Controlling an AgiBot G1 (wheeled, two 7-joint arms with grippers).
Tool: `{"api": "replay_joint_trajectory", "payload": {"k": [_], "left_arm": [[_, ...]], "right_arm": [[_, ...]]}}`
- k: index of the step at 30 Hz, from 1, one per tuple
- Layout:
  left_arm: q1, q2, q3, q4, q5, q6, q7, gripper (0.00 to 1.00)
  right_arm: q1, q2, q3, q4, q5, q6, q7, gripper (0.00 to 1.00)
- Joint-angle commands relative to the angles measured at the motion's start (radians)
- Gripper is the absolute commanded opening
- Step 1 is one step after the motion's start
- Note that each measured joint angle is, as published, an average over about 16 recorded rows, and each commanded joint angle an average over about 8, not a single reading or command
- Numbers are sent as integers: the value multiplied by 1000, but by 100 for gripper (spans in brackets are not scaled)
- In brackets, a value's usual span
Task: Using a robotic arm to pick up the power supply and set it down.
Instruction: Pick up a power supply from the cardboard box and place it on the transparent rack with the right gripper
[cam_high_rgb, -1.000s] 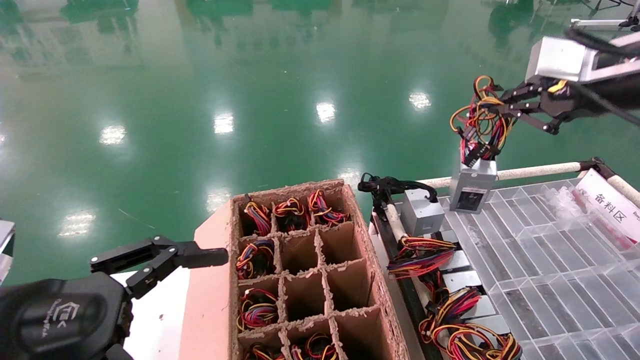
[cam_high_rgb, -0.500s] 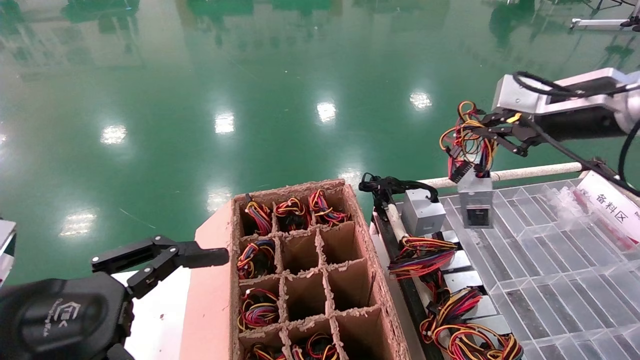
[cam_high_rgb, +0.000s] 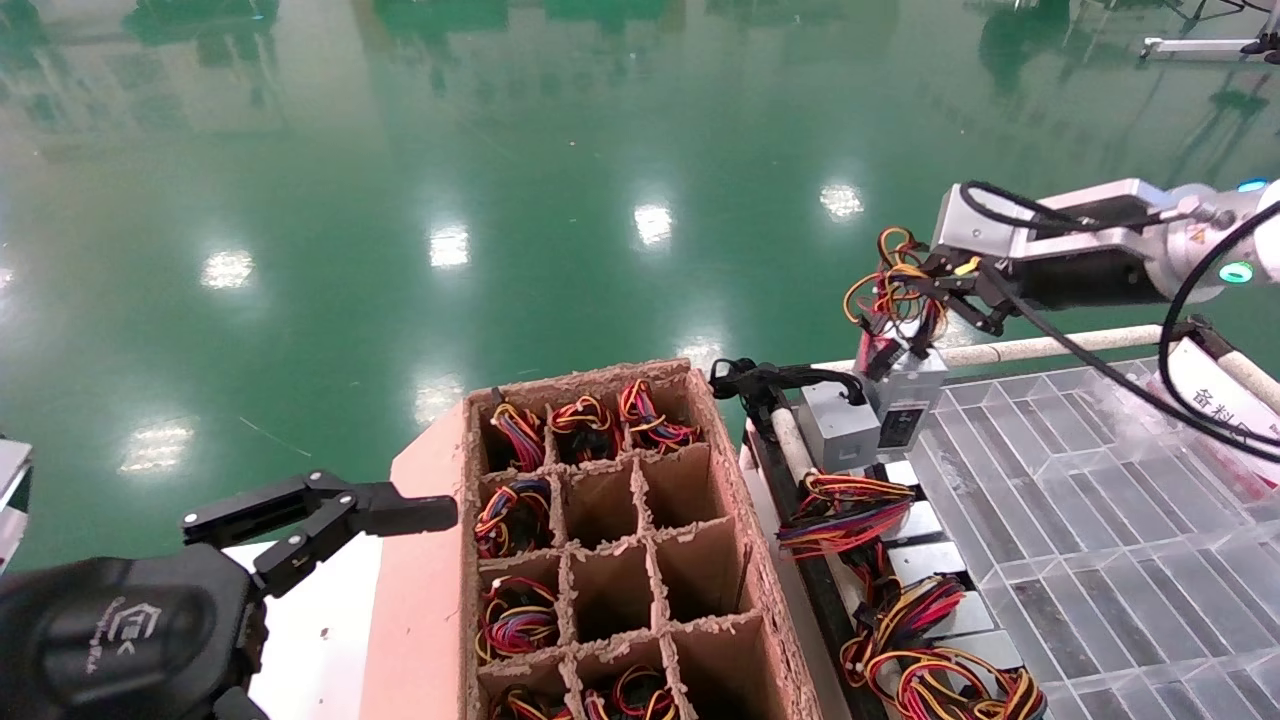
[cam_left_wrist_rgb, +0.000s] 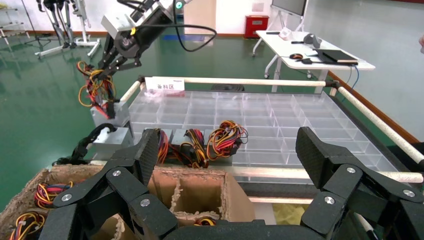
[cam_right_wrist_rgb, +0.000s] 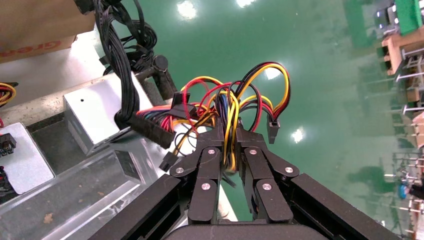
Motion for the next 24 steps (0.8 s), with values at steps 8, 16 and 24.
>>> {"api": "replay_joint_trajectory", "payload": {"k": [8,16,24], "left_arm": [[0,0,0,0,0,0,0,100],[0,0,0,0,0,0,0,100],[0,0,0,0,0,0,0,100]], "right_arm": [[-33,33,12,-2,18,33,4,0],[-32,78,5,0,8,57,2,0],[-32,80,-4,8,-6,59,4,0]]}}
